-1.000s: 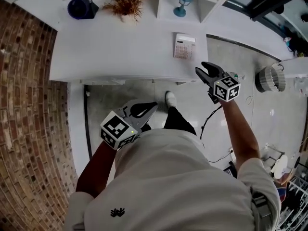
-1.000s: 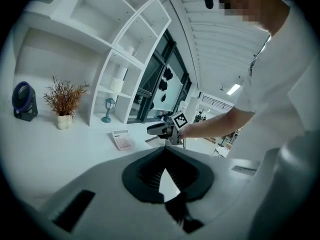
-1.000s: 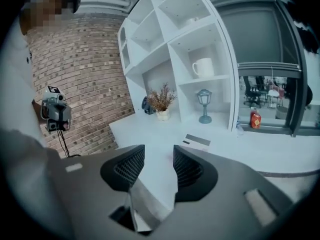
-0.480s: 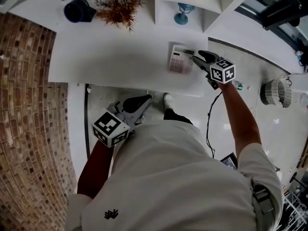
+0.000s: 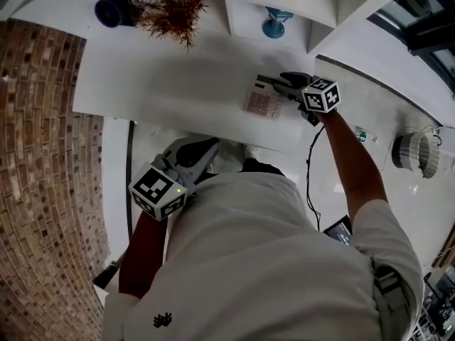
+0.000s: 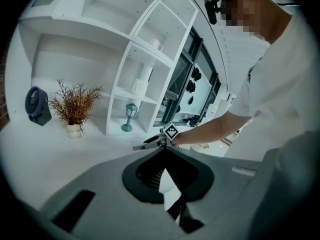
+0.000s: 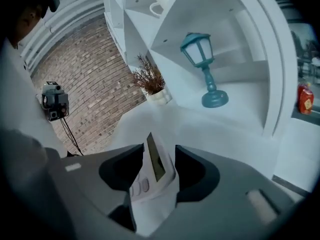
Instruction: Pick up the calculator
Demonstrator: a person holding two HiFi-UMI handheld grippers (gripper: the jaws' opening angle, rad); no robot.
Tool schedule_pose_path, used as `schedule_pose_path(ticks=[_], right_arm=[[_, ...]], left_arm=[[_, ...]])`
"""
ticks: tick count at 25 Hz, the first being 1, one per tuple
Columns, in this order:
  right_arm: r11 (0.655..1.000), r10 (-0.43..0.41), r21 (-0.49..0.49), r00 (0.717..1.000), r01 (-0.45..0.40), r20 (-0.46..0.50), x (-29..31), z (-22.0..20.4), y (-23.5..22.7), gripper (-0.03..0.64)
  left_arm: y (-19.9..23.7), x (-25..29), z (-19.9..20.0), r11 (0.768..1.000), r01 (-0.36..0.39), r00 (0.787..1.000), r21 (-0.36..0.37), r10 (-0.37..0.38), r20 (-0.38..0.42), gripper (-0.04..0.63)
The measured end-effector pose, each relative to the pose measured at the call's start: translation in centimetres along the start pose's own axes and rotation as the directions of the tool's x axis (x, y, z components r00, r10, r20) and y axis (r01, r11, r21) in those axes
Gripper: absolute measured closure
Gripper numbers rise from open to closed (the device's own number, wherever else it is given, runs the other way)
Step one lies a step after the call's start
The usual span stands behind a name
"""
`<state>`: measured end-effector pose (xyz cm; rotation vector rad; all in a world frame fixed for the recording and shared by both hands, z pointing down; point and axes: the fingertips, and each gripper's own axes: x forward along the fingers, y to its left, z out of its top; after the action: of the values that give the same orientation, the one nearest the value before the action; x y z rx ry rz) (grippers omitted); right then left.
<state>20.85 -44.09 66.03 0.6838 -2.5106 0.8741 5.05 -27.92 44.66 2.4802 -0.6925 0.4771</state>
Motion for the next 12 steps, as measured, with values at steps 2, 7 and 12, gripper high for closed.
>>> schedule_pose_path(ticks=[2,7,12], right_arm=[[0.999,0.042,0.0,0.999,-0.042,-0.011,0.7,0.2,0.1,0.417],[0.996,0.083,-0.011,0.992,-0.085,-0.095,1.8,0.1,0.8,0.48],[0.996,0.084,0.0,0.99,-0.085,-0.113,2.2,0.0,0.9,0.495]], left_arm=[[0.2,0.4,0.1,1.0,-0.016,1.0,-0.01,0.016,0.0,0.59],[0.7,0.6,0.6,0.999,-0.042,0.999,-0.015,0.042,0.01,0.591],[1.2,0.3,0.7,0.998,-0.058,0.998,-0.012,0.058,0.015,0.59]])
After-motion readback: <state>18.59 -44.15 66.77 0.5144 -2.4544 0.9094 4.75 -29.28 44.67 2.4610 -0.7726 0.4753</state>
